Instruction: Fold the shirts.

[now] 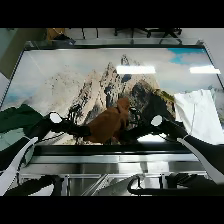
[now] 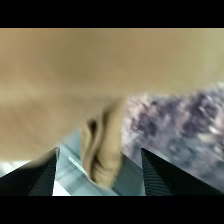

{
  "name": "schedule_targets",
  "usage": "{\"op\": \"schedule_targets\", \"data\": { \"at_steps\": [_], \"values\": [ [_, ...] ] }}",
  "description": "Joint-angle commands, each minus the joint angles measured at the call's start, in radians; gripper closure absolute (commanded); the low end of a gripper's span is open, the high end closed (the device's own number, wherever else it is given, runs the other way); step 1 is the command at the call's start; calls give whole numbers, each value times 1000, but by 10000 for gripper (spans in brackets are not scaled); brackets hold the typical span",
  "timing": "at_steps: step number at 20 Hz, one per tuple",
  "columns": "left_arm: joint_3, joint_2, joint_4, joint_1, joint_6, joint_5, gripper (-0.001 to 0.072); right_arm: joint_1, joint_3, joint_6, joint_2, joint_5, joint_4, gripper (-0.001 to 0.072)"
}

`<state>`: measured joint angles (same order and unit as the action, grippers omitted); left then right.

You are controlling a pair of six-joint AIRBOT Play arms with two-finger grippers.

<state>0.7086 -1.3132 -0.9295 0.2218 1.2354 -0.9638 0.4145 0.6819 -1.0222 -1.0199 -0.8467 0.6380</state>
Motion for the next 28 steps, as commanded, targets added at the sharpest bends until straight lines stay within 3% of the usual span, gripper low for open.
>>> {"op": "schedule_targets", "data": {
  "at_steps": [1, 2, 3, 4, 7, 12, 16, 21, 25, 28],
  "values": [
    [18, -12, 9, 4, -13, -3, 589, 29, 0, 6, -48, 58, -50, 241],
    [18, -3, 8, 4, -15, -5, 610, 29, 1, 19, -61, 56, -61, 470],
    [18, 11, 9, 4, -15, -5, 613, 31, 1, 54, -69, 49, -79, 634],
    [18, 32, 8, 2, -16, -3, 692, 32, 2, 58, -68, 36, -82, 694],
    [28, 150, 9, -49, -15, -10, 692, 5, 45, 46, -16, -52, -3, 691],
    [222, 421, 15, -270, -5, -190, 692, -231, 285, -209, 235, -263, 438, 692],
    [438, 615, 23, -399, 22, -207, 692, -386, 535, -220, 417, -277, 451, 692],
    [707, 762, 67, -453, 21, -209, 692, -394, 859, -192, 499, -284, 450, 692],
    [833, 777, 67, -429, 19, -233, 692, -394, 979, -150, 504, -296, 394, 692],
    [821, 698, 69, -348, 22, -334, 692, -394, 967, -129, 459, -391, 343, 692]
  ]
}}
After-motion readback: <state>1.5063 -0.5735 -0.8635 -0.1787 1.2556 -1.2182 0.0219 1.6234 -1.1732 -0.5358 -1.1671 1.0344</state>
